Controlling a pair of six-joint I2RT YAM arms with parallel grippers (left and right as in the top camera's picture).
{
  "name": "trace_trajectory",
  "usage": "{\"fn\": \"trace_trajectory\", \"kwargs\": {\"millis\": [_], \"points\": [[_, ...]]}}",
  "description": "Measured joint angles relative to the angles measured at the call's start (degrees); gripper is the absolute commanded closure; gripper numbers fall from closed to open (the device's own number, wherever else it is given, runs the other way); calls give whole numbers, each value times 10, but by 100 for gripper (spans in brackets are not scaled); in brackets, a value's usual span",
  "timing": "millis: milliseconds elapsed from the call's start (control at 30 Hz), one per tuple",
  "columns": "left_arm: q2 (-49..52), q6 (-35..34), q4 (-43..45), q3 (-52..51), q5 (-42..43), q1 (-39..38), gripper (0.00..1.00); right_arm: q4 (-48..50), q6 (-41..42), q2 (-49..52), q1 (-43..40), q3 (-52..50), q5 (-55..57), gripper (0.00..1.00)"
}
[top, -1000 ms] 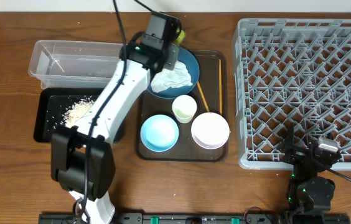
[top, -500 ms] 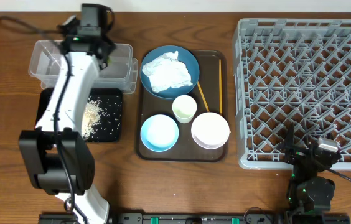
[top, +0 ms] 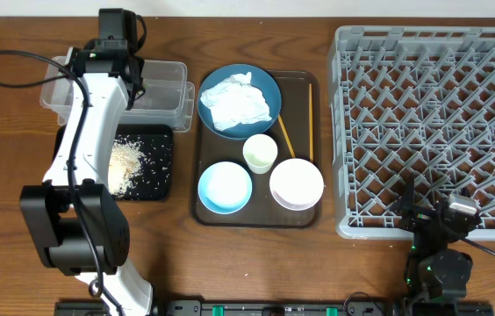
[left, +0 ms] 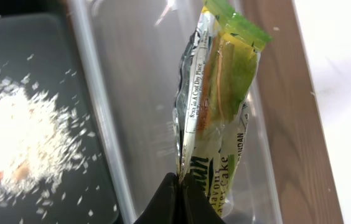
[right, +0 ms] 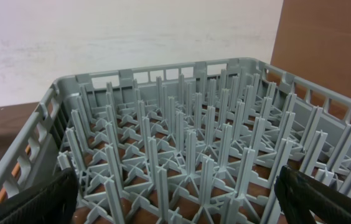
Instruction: Sort waste into correct bins and load items into the dishwasher rack
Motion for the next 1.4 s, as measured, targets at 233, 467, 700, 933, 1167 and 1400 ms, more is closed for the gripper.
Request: {"fn": "trace_trajectory", "kwargs": {"millis": [233,467,700,933,1167,1400], "points": [[0,-80,-19,0,0,0,53,0,0,0,0,0,0,1],[0,-101,-18,0,0,0,49,0,0,0,0,0,0,1],[0,60,62,0,112,-1,61,0,0,0,0,0,0,1],[0,390,136,0,282,-80,43,0,0,0,0,0,0,1],[14,571,136,0,241,-194,43,0,0,0,0,0,0,1],[96,646,167,0,184,-221,37,0,0,0,0,0,0,1]]}}
